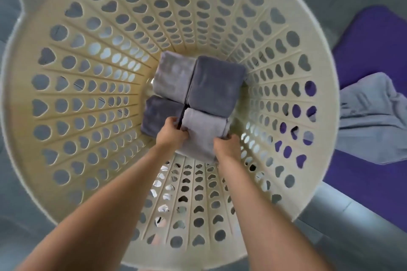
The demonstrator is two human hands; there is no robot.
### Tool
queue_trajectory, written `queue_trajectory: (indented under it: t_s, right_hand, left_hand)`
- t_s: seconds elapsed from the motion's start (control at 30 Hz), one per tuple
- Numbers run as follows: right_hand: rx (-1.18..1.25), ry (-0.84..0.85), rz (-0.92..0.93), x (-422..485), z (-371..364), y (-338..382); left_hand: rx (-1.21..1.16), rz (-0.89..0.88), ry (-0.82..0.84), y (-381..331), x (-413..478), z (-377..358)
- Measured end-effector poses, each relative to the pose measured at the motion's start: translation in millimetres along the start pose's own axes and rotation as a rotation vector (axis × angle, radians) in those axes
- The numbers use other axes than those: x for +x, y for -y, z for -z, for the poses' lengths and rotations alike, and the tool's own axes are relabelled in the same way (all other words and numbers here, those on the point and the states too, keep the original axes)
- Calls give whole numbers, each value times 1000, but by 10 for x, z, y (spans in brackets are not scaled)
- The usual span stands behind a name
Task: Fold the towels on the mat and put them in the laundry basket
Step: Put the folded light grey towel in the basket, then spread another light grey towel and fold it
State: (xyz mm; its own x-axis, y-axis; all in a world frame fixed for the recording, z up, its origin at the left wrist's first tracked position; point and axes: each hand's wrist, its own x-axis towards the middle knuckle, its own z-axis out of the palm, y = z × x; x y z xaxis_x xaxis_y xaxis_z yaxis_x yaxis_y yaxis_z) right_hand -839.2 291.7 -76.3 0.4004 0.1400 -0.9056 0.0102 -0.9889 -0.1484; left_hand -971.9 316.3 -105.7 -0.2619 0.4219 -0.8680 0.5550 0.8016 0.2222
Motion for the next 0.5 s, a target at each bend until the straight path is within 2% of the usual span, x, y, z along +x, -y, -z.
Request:
queue_trajectory:
  t_s: [0.17,0.3,0.5]
  right_hand:
    - [-123,-3,146,-484,451,320]
    - [-181,17,297,-1082,960,567]
    - [-122,45,420,-2138,2127,659]
  left_hand:
    - [102,-8,-47,-436,-529,350]
    - [81,-150,-123,-901,-1274,570]
    - [-58,-366,-205,-1584,-2897,783]
